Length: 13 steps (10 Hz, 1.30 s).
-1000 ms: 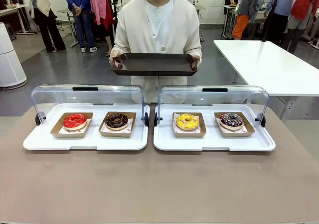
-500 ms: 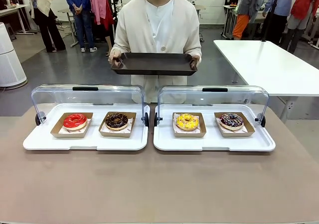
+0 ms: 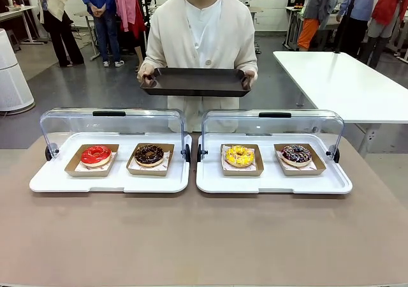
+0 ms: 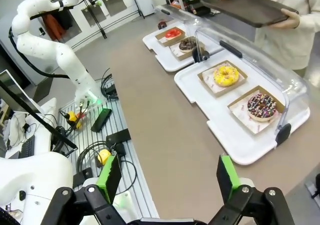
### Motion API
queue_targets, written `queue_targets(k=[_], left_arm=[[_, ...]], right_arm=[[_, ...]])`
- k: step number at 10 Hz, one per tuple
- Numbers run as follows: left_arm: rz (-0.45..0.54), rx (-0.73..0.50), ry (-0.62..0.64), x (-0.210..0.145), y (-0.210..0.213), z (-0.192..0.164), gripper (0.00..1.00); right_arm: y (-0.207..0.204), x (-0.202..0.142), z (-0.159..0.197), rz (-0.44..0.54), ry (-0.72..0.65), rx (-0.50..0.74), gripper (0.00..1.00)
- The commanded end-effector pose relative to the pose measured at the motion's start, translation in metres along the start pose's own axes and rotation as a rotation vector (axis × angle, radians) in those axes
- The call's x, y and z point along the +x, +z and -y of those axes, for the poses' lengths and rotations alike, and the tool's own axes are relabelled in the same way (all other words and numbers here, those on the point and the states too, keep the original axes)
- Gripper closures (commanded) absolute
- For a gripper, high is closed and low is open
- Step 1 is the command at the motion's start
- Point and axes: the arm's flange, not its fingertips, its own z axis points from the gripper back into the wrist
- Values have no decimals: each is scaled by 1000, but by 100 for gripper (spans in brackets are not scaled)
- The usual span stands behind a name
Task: Provide the desired donut to the person.
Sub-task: Pick up and lift the Paper togo box containing the Donut pointed at by the person.
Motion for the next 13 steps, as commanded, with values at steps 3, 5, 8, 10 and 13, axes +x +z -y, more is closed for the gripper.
queue_targets(k=[3, 5, 8, 10, 13], left_arm=[[15, -1, -10, 0, -2, -2, 0], [15, -1, -10, 0, -2, -2, 0], [15, -1, -10, 0, -2, -2, 0], [15, -1, -10, 0, -2, -2, 0], [15, -1, -10, 0, -2, -2, 0]], right_arm=[[1, 0, 2, 7, 0, -1, 0], [1, 0, 2, 7, 0, -1, 0], [1, 0, 2, 7, 0, -1, 0], [1, 0, 2, 7, 0, -1, 0], [1, 0, 2, 7, 0, -1, 0]])
